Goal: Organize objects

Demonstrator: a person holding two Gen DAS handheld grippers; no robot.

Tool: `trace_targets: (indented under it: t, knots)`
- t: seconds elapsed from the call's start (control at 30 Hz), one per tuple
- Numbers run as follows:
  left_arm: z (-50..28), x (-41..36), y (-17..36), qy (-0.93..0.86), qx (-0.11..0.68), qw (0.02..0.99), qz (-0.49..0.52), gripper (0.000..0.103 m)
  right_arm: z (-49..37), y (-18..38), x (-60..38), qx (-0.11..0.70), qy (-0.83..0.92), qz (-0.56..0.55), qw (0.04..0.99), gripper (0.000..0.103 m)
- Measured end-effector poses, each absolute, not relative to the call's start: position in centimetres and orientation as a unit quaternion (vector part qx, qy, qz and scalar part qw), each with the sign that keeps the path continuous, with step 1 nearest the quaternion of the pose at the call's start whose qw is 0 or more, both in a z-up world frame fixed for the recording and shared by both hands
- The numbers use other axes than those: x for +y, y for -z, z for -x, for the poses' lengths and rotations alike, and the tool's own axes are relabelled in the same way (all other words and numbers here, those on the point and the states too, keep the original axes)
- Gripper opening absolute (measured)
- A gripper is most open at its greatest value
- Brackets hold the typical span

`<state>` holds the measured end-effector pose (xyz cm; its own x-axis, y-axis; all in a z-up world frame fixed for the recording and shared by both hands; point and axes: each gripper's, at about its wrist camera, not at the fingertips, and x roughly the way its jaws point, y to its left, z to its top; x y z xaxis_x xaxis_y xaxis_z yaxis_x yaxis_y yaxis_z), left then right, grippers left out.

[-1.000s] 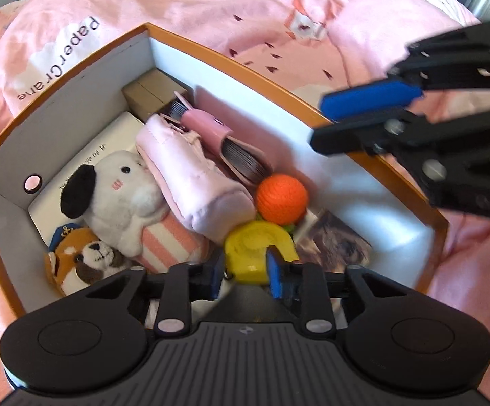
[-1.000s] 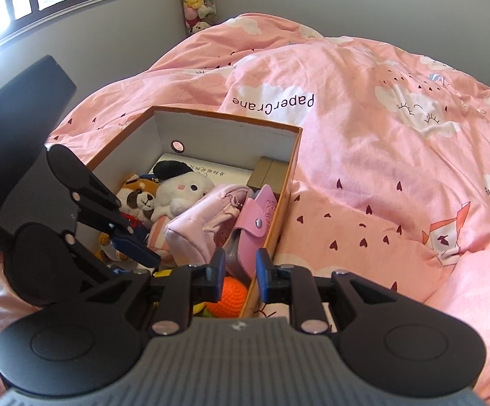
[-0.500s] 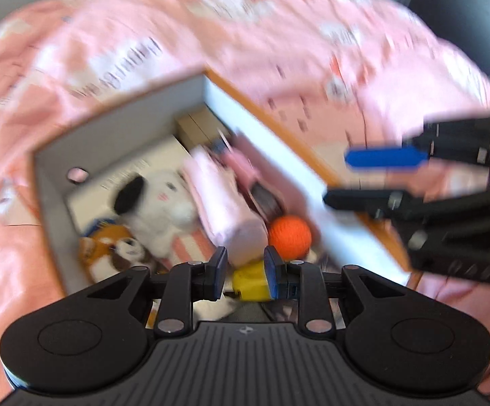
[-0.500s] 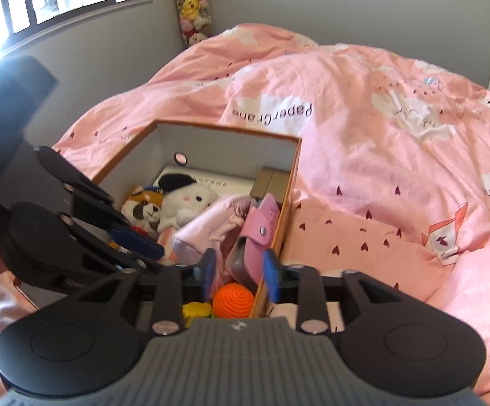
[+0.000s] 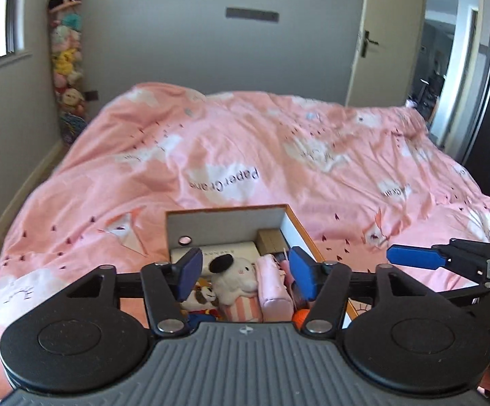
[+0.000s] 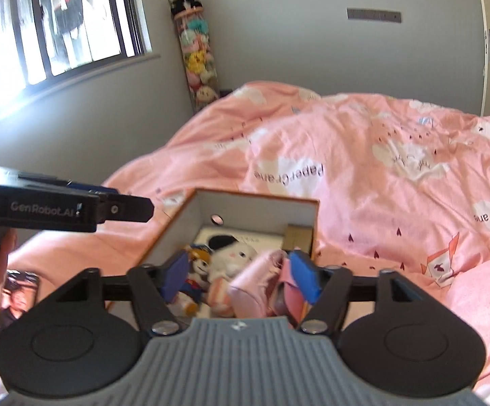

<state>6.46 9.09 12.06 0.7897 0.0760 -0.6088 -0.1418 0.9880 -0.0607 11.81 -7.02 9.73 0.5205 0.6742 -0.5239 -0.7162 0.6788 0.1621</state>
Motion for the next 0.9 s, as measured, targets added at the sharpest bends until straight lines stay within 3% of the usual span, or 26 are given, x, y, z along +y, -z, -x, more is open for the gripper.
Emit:
trace_targets:
  t: [0.2,0.27,0.67,0.9]
  knots:
    - [-2.3,9.0,-12.4,-0.111,0.277,0.953,0.052,0.086,-8.1,-11.7,-7.1,0.25,-0.374,0.021,0.893,0.091]
    - [-1.2,9.1,-12.1,-0.126,0.27,0.953,0.059,0.093,-6.7,-12.1,-7.1,0.236,-0.36,0.025,0.902,0.092]
    - [2.9,8.6,-8.1,-0.143,0.277,0.946,0.083,0.094,-0.7,-9.5,-6.8,0.226,-0.302,0.083,0.922,0.095]
    - [2.9,9.0,-5.7,-0.141,0.327,0.929,0.097,0.094,-0.5,-8.2,-6.2,0.242,-0.276,0.111,0.924,0.1]
